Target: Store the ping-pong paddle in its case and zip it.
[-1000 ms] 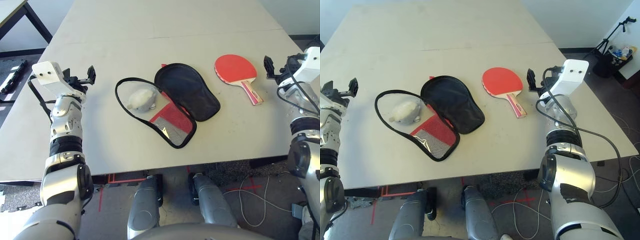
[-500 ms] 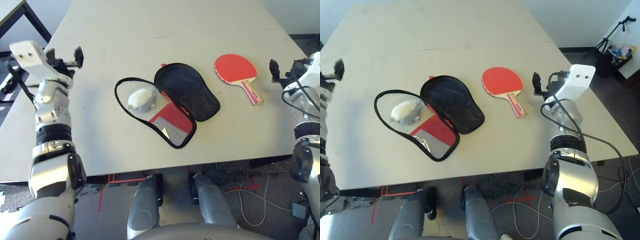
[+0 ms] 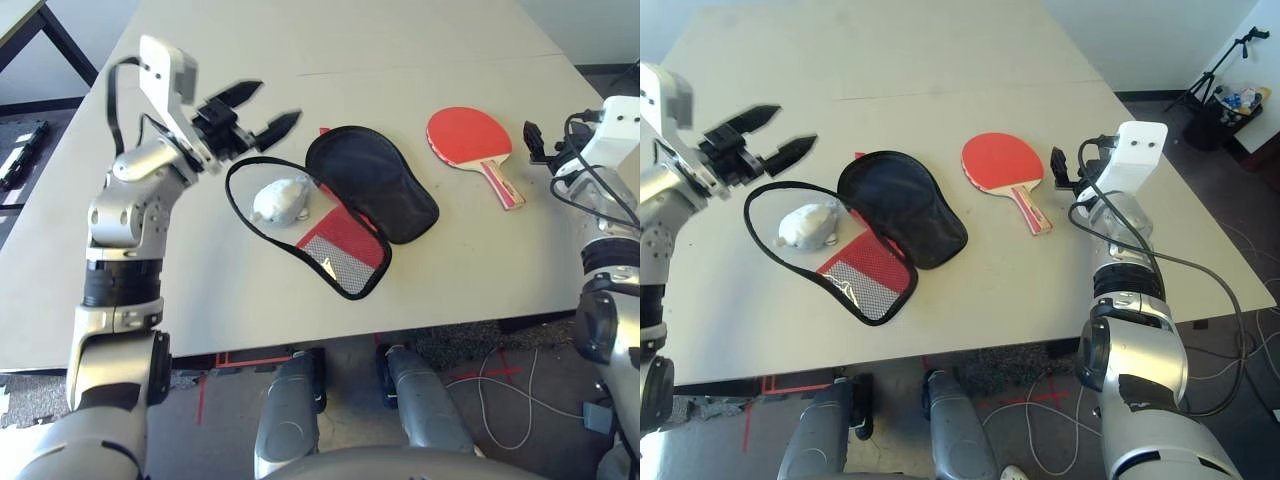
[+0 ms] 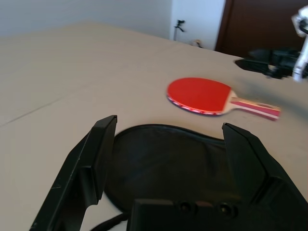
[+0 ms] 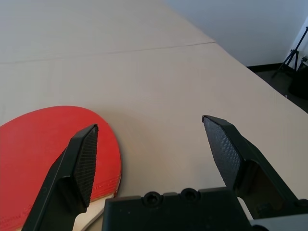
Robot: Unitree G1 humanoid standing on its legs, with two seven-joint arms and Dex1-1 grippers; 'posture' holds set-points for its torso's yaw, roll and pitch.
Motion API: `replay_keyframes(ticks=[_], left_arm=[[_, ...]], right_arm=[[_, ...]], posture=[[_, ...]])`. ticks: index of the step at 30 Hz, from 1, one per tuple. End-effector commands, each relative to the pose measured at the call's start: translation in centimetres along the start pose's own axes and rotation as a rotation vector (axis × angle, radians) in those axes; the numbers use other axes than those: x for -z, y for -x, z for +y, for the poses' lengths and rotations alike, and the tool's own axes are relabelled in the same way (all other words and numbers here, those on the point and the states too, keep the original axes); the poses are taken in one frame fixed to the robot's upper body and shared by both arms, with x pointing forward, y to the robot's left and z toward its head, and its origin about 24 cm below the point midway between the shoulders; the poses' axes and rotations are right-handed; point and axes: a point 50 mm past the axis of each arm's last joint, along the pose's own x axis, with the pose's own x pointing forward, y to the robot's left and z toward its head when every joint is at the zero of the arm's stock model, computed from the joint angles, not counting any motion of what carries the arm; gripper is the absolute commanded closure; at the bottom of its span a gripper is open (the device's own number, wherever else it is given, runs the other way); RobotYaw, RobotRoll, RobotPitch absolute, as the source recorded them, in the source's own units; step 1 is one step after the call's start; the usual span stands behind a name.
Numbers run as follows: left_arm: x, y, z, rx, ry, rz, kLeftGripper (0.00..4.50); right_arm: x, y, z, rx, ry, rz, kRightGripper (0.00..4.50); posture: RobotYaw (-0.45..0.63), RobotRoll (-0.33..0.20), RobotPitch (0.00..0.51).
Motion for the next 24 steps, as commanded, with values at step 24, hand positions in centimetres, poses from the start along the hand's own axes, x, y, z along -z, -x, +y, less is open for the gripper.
replay_keyframes(ticks=[24], left_arm=[[2.7,-1.8,-2.8,0.084,0.019,0.057,0.0]], right_arm=[[-1.3,1.1,5.5,-0.239,0.193,0.791,0.04]], posture=[[-0.06,0.0,0.205]])
